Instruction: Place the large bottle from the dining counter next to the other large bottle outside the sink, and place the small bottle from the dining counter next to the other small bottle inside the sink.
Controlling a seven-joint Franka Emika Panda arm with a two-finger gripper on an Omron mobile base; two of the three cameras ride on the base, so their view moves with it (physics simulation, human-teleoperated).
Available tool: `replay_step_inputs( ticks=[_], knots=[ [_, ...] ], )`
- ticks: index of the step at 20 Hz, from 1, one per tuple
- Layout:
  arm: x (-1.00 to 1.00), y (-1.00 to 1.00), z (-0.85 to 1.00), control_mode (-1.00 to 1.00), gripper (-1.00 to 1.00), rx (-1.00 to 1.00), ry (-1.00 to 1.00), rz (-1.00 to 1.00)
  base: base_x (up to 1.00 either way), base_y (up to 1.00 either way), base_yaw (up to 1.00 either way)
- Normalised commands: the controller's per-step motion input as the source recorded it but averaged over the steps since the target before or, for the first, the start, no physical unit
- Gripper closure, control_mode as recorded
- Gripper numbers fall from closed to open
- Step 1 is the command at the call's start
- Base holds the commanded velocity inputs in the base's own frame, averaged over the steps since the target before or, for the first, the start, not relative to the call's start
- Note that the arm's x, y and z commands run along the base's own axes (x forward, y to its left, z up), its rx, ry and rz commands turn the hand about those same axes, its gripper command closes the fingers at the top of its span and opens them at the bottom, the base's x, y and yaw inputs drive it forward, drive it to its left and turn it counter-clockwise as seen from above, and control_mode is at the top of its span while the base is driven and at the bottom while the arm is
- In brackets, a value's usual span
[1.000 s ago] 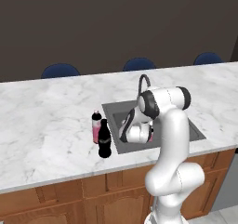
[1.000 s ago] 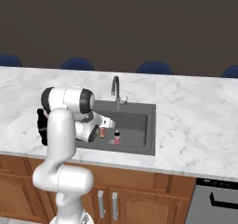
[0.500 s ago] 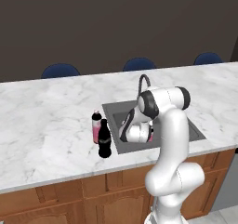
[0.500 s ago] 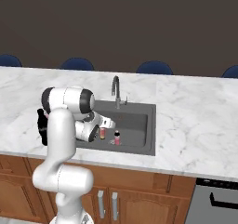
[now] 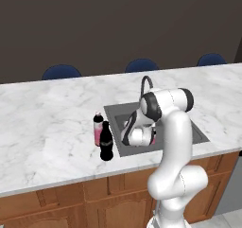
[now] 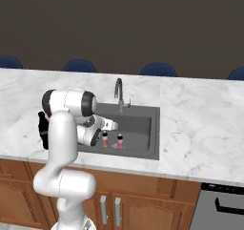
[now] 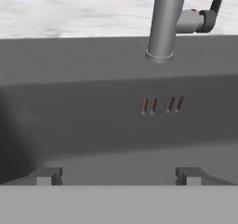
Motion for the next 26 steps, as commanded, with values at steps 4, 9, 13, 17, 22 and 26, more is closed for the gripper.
replay_step_inputs(
  ticks=[4,9,13,17,22,26],
  knots=[
    [-0.24,0.0,-0.02,-1.0,-1.0,-0.03,-0.27,-0.01,0.0,0.0,0.0],
    [-0.28,0.01,0.15,-1.0,-1.0,0.0,-0.28,0.0,0.0,0.0,0.0],
    [-0.37,0.14,0.15,-1.0,-1.0,0.0,-0.21,0.0,0.0,0.0,0.0],
    [-0.55,0.37,0.01,-1.0,-1.0,0.0,-0.16,0.0,0.0,0.0,0.0],
    [-0.78,0.32,0.05,-1.0,-1.0,0.0,-0.17,0.0,0.0,0.0,0.0],
    [-0.76,0.0,0.32,-1.0,-1.0,-0.01,-0.24,0.0,0.0,0.0,0.0]
  ],
)
